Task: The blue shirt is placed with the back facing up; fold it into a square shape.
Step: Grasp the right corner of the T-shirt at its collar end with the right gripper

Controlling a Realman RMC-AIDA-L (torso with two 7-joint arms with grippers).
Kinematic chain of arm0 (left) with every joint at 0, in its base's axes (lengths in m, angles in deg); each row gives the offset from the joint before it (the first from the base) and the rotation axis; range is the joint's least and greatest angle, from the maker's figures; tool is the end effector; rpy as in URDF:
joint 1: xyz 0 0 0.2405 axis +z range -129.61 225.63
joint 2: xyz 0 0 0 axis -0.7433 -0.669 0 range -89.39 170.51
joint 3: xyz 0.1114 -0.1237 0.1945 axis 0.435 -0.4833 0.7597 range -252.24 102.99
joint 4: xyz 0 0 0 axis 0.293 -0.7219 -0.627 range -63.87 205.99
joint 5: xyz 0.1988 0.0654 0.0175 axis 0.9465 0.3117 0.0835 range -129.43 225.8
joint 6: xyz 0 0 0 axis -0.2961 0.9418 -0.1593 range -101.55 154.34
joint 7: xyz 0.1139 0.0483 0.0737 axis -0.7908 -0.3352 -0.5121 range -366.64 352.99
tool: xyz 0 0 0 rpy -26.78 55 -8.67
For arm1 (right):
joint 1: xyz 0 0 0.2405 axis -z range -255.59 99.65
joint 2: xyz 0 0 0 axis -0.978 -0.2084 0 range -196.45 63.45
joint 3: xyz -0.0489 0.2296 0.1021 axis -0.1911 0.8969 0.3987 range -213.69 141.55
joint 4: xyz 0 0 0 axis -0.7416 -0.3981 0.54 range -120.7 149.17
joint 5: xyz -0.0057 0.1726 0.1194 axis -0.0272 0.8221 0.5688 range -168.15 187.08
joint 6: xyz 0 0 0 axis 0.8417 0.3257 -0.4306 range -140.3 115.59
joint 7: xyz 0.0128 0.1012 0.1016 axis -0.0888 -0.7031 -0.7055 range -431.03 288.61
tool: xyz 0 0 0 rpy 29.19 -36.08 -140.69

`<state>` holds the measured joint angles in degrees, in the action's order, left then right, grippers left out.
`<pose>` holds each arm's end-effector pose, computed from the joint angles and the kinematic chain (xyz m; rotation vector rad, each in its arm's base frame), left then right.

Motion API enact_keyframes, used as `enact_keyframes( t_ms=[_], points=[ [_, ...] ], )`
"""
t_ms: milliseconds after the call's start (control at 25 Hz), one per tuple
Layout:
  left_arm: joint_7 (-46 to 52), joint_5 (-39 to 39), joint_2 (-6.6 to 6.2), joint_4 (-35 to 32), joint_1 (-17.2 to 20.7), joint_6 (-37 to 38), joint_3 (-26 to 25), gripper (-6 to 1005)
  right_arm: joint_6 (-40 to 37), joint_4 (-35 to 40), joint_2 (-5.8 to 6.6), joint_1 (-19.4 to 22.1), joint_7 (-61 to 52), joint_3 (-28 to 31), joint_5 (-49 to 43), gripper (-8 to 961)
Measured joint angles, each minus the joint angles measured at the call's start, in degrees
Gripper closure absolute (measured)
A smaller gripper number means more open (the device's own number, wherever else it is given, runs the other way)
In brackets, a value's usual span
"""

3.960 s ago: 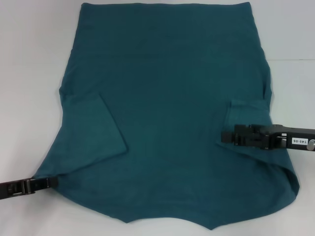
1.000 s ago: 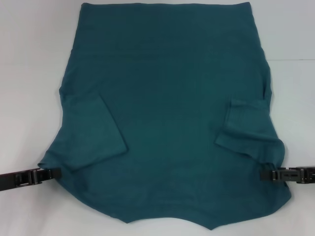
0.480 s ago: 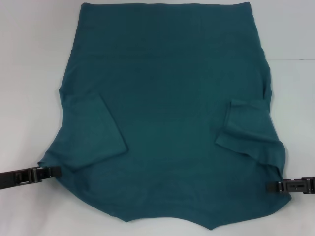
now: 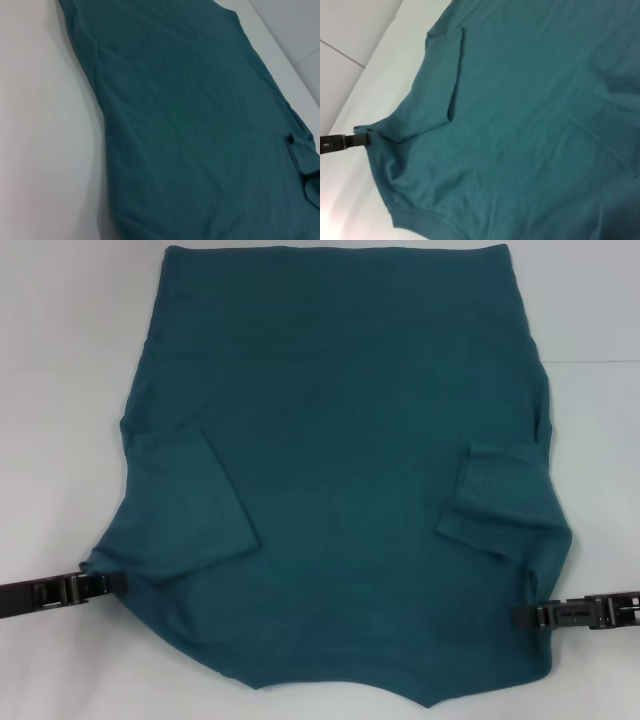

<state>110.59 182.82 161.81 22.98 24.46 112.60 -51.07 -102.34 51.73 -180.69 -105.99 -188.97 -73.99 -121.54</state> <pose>-0.3441 0.2940 0.0329 -2.1750 -1.6343 -0.5152 0.3220 0.3053 0.0209 -2.4885 1.6408 0.3632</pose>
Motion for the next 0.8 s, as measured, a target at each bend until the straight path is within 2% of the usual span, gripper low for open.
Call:
enact_keyframes(
  t_ms=[800],
  points=[
    [0.2, 0.0, -0.08, 0.4, -0.5, -1.1, 0.0, 995, -0.9, -0.4, 1.17, -2.1, -4.9, -0.7, -5.2, 59]
  ],
)
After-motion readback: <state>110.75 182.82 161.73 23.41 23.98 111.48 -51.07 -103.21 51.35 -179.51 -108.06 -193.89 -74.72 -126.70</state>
